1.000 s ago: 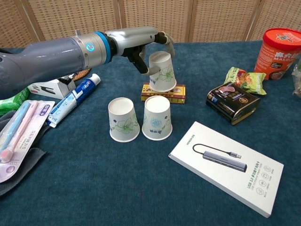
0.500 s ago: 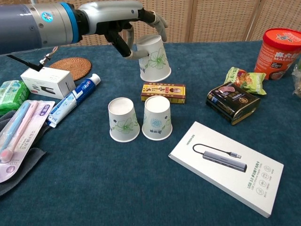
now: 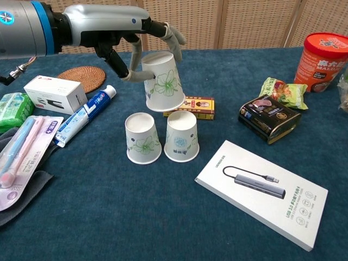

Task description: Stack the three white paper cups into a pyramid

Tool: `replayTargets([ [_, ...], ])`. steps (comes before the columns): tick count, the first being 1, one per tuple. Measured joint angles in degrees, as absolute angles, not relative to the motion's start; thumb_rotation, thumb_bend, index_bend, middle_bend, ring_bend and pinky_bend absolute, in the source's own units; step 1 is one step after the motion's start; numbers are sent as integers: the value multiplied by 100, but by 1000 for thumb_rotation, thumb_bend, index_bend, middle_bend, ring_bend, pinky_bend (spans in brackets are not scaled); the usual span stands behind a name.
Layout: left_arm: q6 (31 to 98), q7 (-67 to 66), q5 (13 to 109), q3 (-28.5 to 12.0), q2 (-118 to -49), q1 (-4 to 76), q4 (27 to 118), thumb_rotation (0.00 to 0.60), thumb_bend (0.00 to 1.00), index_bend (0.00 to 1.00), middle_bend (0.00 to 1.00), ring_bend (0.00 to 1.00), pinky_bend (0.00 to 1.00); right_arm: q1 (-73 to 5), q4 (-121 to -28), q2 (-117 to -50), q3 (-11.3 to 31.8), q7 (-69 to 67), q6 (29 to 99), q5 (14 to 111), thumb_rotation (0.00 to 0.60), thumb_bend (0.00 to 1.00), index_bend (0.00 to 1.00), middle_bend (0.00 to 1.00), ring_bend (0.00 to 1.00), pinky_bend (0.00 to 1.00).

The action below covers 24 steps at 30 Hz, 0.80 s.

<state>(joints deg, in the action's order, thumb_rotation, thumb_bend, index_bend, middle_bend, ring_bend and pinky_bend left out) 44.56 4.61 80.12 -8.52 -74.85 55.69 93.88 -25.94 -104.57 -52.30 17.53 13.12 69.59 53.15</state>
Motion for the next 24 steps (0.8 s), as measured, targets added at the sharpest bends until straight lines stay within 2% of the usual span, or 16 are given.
replayTargets([
  [16, 4369, 418, 8189, -676, -7112, 5511, 9844, 600, 524, 409, 98, 109, 497, -2556, -10466, -5214, 1738, 1262, 6983, 5334, 600, 487, 110, 84, 0, 176],
  [24, 4297, 249, 8142, -603, -7142, 5509, 9852, 600, 524, 408, 97, 108, 493, -2543, -10478, -5209, 1733, 1249, 6994, 5350, 600, 487, 110, 84, 0, 176],
])
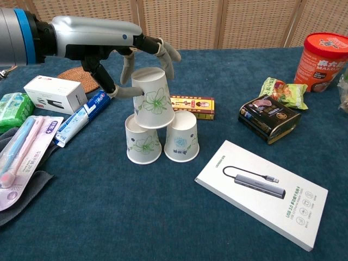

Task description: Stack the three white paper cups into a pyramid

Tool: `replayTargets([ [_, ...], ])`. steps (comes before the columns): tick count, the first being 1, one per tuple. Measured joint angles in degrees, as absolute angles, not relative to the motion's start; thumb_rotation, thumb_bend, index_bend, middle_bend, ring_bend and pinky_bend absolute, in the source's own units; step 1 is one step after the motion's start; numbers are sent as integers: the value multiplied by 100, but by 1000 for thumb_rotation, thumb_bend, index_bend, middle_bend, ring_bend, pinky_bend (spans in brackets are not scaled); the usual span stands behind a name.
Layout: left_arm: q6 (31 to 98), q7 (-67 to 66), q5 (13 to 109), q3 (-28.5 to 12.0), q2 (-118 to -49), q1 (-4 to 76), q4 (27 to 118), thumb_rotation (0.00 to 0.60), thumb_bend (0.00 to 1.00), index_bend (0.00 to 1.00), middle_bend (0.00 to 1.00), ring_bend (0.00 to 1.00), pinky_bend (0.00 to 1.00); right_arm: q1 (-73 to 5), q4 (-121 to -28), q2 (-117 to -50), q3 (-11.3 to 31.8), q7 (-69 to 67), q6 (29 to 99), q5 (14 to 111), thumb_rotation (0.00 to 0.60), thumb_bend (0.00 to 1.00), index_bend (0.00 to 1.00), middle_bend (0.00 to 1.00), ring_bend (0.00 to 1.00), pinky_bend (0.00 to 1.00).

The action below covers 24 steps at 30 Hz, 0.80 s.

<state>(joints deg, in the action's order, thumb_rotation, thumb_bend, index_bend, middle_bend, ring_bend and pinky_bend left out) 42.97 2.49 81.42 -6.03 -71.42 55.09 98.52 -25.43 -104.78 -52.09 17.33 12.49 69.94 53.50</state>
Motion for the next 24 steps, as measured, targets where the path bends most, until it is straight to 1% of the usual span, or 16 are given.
replayTargets([
  [8, 4266, 142, 8122, -576, -7235, 5524, 9832, 600, 524, 389, 85, 90, 475, -2526, -10498, -5188, 1737, 1231, 7009, 5358, 600, 487, 110, 84, 0, 176],
  [13, 4222, 100, 8092, -570, -7214, 5538, 9867, 600, 523, 327, 44, 39, 430, -2514, -10501, -5178, 1740, 1211, 7017, 5355, 600, 488, 110, 84, 0, 176],
  [19, 4228, 128, 8099, -570, -7186, 5531, 9905, 600, 523, 278, 3, 3, 399, -2515, -10498, -5173, 1750, 1201, 7014, 5353, 600, 492, 110, 83, 0, 175],
  [24, 4242, 148, 8140, -570, -7180, 5531, 9914, 600, 523, 245, 0, 0, 361, -2514, -10497, -5174, 1754, 1193, 7018, 5353, 600, 492, 109, 84, 0, 176],
])
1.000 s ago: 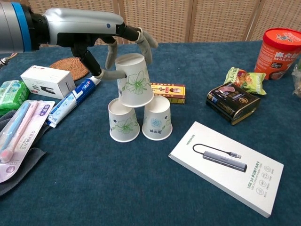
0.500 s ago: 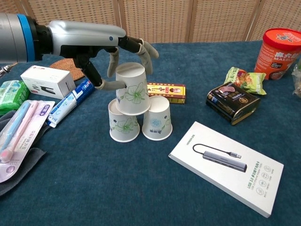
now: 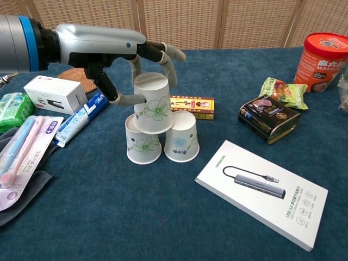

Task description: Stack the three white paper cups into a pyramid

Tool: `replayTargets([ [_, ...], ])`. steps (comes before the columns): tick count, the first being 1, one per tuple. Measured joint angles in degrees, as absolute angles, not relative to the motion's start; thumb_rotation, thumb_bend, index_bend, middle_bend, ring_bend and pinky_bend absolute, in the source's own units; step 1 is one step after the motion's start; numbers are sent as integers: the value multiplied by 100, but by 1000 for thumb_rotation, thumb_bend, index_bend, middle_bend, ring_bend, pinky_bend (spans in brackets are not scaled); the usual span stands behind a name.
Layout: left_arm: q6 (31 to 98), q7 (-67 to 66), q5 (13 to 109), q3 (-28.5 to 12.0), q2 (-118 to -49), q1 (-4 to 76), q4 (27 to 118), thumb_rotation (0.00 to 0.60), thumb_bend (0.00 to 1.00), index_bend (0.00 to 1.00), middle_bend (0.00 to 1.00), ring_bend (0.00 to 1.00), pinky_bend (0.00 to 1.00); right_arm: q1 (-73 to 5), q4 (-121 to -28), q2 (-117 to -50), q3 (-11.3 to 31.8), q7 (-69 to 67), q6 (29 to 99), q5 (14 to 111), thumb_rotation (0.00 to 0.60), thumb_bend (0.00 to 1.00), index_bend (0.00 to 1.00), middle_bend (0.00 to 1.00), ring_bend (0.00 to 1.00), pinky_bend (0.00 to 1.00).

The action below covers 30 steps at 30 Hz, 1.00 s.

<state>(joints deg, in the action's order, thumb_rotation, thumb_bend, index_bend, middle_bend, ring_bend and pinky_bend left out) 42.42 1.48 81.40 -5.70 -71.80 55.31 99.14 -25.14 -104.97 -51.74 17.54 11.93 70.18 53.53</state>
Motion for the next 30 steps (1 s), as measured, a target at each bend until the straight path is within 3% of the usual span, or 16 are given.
replayTargets([
  [18, 4243, 158, 8166, -566, -7148, 5533, 9920, 600, 523, 155, 0, 0, 261, -2500, -10526, -5145, 1764, 1173, 7027, 5362, 600, 493, 109, 84, 0, 175],
  [28, 4267, 184, 8196, -568, -7151, 5528, 9921, 600, 522, 5, 0, 0, 13, -2483, -10540, -5123, 1768, 1146, 7037, 5373, 600, 491, 110, 84, 0, 175],
  [30, 4286, 176, 8194, -574, -7137, 5521, 9926, 600, 520, 0, 0, 0, 0, -2478, -10543, -5113, 1771, 1138, 7041, 5375, 600, 492, 110, 84, 0, 175],
])
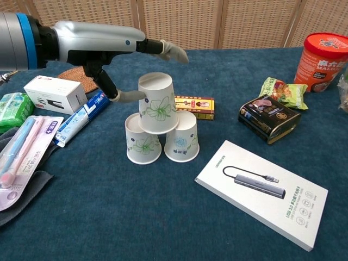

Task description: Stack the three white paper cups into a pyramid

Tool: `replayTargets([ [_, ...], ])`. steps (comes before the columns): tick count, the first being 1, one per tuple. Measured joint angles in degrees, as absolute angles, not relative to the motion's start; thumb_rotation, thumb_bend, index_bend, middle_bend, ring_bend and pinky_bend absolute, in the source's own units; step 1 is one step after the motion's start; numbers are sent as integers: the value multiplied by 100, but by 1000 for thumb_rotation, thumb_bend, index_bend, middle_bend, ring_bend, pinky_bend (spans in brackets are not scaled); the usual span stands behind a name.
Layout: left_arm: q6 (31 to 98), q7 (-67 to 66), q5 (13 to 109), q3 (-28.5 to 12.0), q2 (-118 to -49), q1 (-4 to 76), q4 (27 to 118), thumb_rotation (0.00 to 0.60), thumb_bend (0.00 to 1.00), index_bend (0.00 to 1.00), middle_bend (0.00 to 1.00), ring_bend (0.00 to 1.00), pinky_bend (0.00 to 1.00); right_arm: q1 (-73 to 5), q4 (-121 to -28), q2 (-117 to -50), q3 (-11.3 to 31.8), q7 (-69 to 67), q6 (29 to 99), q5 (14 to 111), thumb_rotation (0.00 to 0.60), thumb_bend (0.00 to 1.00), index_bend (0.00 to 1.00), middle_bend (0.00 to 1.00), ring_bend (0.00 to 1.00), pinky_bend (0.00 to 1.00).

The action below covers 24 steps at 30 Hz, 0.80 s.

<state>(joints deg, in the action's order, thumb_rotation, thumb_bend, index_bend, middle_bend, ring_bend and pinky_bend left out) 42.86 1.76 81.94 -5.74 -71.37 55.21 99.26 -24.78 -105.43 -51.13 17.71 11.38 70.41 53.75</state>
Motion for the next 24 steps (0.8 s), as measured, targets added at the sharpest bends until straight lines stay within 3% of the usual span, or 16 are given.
replayTargets([
  [15, 4537, 344, 8289, -547, -6477, 5273, 10383, 600, 515, 0, 0, 0, 0, -2477, -10535, -5093, 1770, 1102, 7021, 5434, 600, 491, 109, 83, 0, 164],
  [24, 5304, 587, 8774, -205, -5697, 4596, 10751, 600, 516, 0, 0, 0, 0, -2494, -10436, -5182, 1684, 1175, 6999, 5571, 600, 491, 106, 78, 0, 125],
])
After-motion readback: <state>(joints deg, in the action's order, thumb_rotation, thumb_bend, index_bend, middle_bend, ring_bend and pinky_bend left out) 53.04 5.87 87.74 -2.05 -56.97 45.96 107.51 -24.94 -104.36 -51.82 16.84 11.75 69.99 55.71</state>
